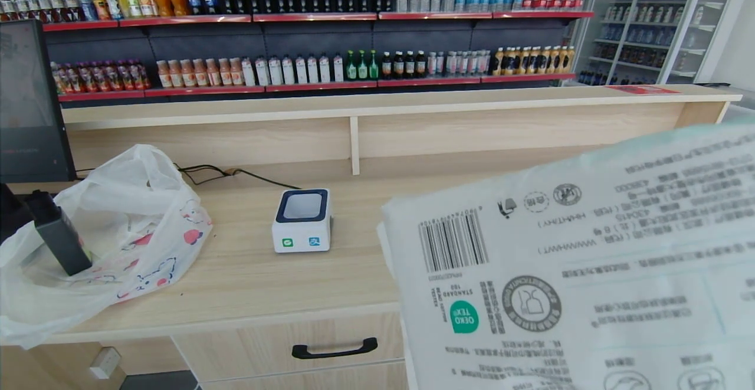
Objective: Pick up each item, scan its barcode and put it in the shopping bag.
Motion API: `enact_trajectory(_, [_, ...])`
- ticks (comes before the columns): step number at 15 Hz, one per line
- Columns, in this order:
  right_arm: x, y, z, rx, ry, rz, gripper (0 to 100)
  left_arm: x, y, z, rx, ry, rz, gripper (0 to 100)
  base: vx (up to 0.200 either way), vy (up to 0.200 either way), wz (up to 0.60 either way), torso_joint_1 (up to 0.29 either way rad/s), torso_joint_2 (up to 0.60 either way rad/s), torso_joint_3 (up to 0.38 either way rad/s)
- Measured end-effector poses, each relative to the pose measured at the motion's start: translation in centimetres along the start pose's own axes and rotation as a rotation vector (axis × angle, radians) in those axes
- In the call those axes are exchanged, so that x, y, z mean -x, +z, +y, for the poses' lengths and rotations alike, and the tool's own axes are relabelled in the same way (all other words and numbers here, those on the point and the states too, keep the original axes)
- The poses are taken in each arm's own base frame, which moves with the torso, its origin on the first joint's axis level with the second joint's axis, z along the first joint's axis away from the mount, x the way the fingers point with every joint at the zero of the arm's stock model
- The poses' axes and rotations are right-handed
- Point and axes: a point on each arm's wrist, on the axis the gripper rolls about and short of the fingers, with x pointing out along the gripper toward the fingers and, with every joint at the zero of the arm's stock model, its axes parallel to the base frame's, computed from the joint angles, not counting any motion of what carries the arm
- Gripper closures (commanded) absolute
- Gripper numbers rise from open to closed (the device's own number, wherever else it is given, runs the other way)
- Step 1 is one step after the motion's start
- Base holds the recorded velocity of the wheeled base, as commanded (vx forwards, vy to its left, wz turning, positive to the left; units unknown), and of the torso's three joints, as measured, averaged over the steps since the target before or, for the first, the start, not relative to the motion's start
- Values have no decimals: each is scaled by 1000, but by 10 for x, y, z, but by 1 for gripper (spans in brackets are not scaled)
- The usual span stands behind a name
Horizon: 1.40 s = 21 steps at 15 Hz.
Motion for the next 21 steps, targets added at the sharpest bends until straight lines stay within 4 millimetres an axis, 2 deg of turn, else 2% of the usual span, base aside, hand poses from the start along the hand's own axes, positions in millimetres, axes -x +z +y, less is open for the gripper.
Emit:
enact_trajectory(3, [7, 7, -17, 102, -8, -13, 100, 0, 0, 0, 0, 0, 0, 0, 0, 0, 0, 0, 0, 0])
enact_trajectory(5, [15, 5, -27, 243, -5, -30, 100, 0, 0, 0, 0, 0, 0, 0, 0, 0, 0, 0, 0, 0])
enact_trajectory(7, [25, 0, -45, 453, -2, -54, 100, 0, 0, 0, 0, 0, 0, 0, 0, 0, 0, 0, 0, 0])
enact_trajectory(10, [41, -3, -80, 862, -19, -98, 100, 0, 0, 0, 0, 0, 0, 0, 0, 0, 0, 0, 0, 0])
enact_trajectory(11, [45, -2, -86, 918, -25, -117, 100, 0, 0, 0, 0, 0, 0, 0, 0, 0, 0, 0, 0, 0])
enact_trajectory(13, [51, -1, -81, 1068, -16, -200, 100, 0, 0, 0, 0, 0, 0, 0, 0, 0, 0, 0, 0, 0])
enact_trajectory(15, [54, 1, -70, 1291, -28, -266, 100, 0, 0, 0, 0, 0, 0, 0, 0, 0, 0, 0, 0, 0])
enact_trajectory(17, [57, 8, -70, 1515, -74, -296, 100, 0, 0, 0, 0, 0, 0, 0, 0, 0, 0, 0, 0, 0])
enact_trajectory(19, [59, 21, -73, 1739, -144, -314, 100, 0, 0, 0, 0, 0, 0, 0, 0, 0, 0, 0, 0, 0])
enact_trajectory(21, [66, 45, -74, 1994, -269, -392, 100, 0, 0, 0, 0, 0, 0, 0, 0, 0, 0, 0, 0, 0])
